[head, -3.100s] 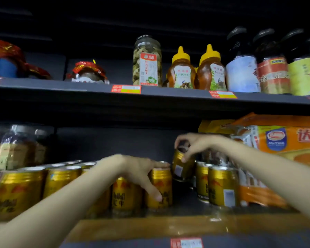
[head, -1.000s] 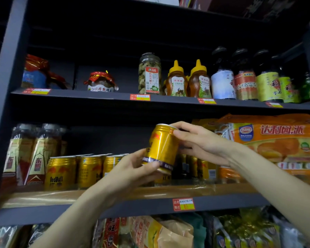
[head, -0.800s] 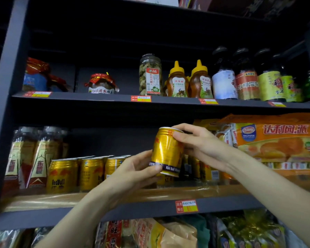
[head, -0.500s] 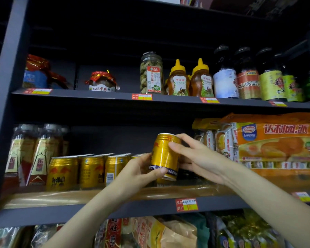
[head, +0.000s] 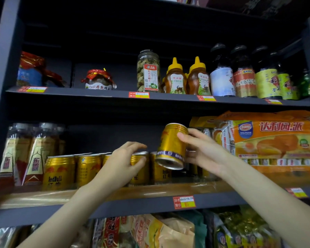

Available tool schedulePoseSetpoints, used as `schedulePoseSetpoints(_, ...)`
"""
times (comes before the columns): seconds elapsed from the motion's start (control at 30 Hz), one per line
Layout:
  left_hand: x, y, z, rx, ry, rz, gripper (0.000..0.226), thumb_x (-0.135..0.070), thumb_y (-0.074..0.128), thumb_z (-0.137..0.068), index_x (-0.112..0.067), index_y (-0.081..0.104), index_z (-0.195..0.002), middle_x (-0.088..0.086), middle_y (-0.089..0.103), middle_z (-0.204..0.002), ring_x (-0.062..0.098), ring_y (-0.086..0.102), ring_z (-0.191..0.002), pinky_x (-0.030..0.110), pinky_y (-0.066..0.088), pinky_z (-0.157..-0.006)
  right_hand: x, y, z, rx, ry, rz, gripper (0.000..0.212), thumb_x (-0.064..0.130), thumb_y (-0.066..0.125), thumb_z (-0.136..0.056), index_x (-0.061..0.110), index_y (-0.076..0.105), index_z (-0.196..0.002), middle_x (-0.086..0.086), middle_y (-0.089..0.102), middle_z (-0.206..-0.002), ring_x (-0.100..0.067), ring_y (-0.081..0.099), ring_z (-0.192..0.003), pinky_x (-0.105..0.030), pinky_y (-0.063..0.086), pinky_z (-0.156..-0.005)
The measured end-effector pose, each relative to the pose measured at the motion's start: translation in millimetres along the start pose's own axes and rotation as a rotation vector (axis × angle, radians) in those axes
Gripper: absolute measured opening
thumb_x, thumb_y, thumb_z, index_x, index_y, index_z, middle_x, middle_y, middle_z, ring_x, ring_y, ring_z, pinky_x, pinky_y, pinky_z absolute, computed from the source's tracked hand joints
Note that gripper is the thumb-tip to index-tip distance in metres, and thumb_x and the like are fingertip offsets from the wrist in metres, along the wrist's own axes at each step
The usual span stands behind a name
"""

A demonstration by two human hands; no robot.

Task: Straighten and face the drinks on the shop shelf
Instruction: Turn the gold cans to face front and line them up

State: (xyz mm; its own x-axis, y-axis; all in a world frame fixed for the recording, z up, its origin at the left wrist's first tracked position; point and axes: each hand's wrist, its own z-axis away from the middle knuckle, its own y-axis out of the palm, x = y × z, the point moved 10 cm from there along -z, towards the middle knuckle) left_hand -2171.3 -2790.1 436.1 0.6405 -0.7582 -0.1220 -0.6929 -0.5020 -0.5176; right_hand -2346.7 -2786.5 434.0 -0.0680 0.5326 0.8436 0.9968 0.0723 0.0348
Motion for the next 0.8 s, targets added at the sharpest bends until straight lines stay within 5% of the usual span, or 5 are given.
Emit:
schedulePoseSetpoints(0.1,8.1,10.2,-3.0,0.063,-0.013,-0.131,0.041,-0.03,0.05,-0.093,-0.025,0.045,-0.134,-0.006,0.044,-0.137,0.011,0.041,-0.126,0.021,0.032,-0.101,30.5,7.0,12.2,0.017,-0.38,0.502,0.043,0.014,0.076,-0.074,0.029,0.054,-0.108,0.011,0.061,-0.113,-0.005,0.059,-0.107,-0.02,0.054,-0.08)
schedulePoseSetpoints(0.2,14.6,17.8,-6.2,0.098,-0.015,-0.221,0.042,-0.031,0.049,-0.094,-0.024,0.044,-0.135,-0.004,0.044,-0.139,0.015,0.042,-0.126,0.029,0.034,-0.106,26.9,11.9,20.1,0.055,-0.496,0.646,0.046,0.013,0.076,-0.075,0.033,0.051,-0.107,0.014,0.056,-0.119,0.001,0.054,-0.113,-0.017,0.051,-0.086)
schedulePoseSetpoints(0.5,30.9,31.7,-4.7,0.134,0.007,-0.407,0.051,-0.029,0.044,-0.096,-0.031,0.026,-0.144,-0.008,0.042,-0.14,0.015,0.034,-0.132,0.031,0.017,-0.113,2.2,-6.1,-1.1,-0.112,-0.235,0.526,0.031,0.031,0.073,-0.078,0.036,0.049,-0.097,0.008,0.063,-0.097,-0.006,0.061,-0.088,-0.019,0.05,-0.067)
schedulePoseSetpoints(0.8,33.7,29.7,-5.6,0.061,0.01,-0.345,0.05,-0.027,0.047,-0.096,-0.033,0.029,-0.143,-0.009,0.043,-0.139,0.015,0.035,-0.128,0.028,0.016,-0.11,-2.2,12.2,-15.1,-0.265,-0.308,0.923,0.041,0.044,0.072,-0.077,0.03,0.045,-0.105,0.008,0.055,-0.102,-0.012,0.055,-0.098,-0.027,0.051,-0.073)
